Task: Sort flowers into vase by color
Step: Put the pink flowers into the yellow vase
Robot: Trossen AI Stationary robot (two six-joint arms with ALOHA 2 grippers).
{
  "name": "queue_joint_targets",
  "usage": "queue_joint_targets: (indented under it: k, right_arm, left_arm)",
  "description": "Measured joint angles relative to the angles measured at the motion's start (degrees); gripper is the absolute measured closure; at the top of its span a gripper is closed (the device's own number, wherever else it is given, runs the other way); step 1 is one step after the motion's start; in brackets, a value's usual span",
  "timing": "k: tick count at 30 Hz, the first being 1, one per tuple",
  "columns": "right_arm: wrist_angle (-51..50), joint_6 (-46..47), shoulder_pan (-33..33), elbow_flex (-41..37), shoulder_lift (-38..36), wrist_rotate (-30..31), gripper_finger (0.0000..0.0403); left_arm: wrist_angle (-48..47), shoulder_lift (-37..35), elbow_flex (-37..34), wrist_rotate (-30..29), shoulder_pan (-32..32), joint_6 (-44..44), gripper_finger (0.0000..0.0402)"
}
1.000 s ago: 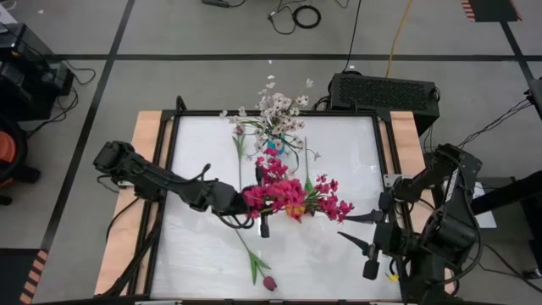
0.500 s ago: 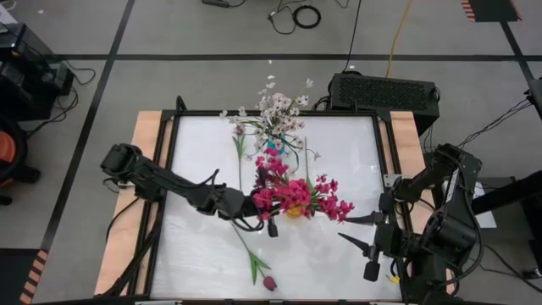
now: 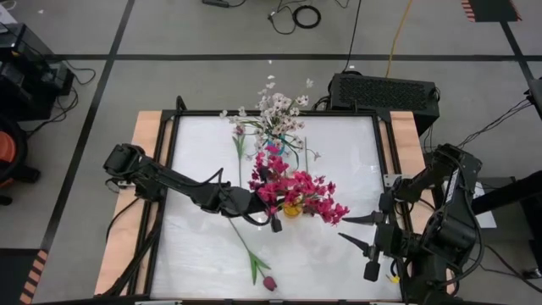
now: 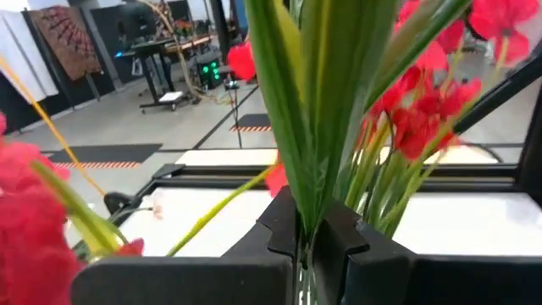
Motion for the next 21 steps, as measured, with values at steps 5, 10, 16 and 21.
queue_joint_targets:
  k: [5, 10, 16, 21]
  right_arm:
    - [0.0, 0.0, 0.0, 0.0, 0.0, 0.0, 0.0252]
    - [0.1, 0.0, 0.0, 0.0, 0.0, 0.0, 0.0252]
    - [0.1, 0.0, 0.0, 0.0, 0.0, 0.0, 0.0252]
    - [0.1, 0.0, 0.0, 0.0, 0.0, 0.0, 0.0252]
  left_arm:
    - [0.2, 0.4, 0.0, 1.0, -0.1, 0.5, 0.0381]
    - [0.3, 1.3, 0.1, 0.8, -0.1, 0.3, 0.0339]
    - [0.3, 1.6, 0.1, -0.2, -0.1, 0.4, 0.0271]
    - [0.2, 1.6, 0.1, -0.5, -1.5, 2.9, 0.0223]
